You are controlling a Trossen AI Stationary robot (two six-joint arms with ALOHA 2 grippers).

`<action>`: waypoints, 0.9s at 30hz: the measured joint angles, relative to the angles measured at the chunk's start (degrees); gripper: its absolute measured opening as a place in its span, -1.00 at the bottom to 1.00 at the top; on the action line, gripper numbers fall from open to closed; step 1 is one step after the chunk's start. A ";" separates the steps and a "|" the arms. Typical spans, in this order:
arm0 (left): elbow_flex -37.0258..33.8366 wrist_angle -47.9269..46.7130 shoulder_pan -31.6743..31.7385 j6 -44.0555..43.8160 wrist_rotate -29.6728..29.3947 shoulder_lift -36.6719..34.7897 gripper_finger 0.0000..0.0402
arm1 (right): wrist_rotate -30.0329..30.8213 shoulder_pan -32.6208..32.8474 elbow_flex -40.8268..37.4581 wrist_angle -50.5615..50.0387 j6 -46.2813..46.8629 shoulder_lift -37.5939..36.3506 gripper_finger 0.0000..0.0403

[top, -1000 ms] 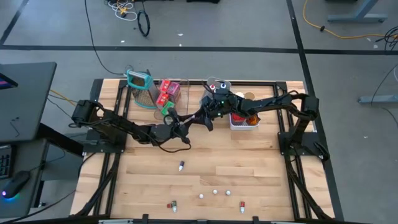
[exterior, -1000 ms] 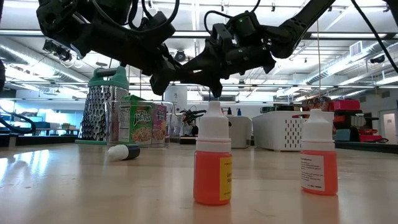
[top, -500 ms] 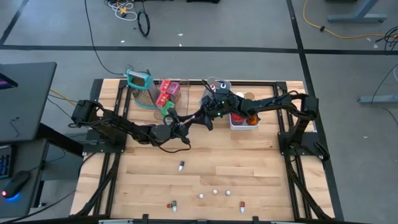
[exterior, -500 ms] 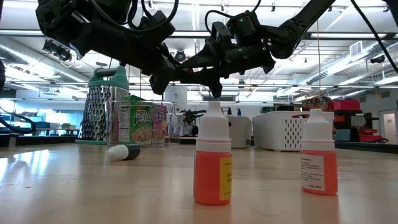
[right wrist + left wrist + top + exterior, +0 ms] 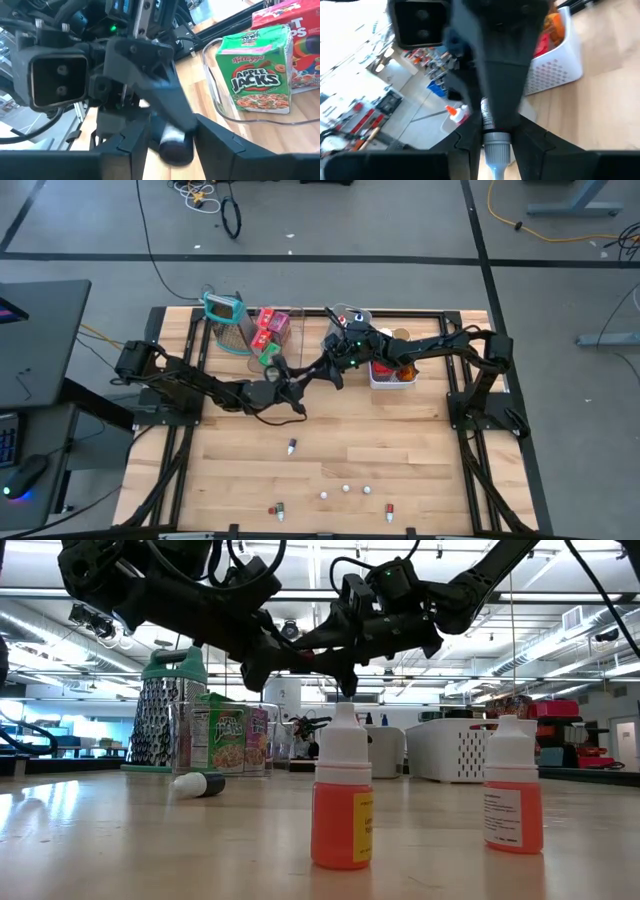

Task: Pick & Place Kitchen Items
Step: Put the small pink food coloring bottle into the gray bin

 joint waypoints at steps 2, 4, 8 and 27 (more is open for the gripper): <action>0.00 -0.15 0.00 0.02 1.23 0.03 -0.50 | -0.06 0.01 0.03 0.04 -0.02 -0.07 -0.26; 0.00 -0.06 -0.02 0.02 1.06 0.03 -0.48 | -0.06 0.02 0.07 -0.01 -0.09 -0.11 -0.33; 0.00 0.04 -0.04 0.00 0.58 0.03 -0.46 | -0.08 -0.02 0.11 -0.39 -1.11 -0.11 -0.45; -0.05 0.26 -0.02 -0.65 -0.54 0.10 -0.32 | 0.00 -0.97 0.17 -0.91 -2.11 -0.11 -0.48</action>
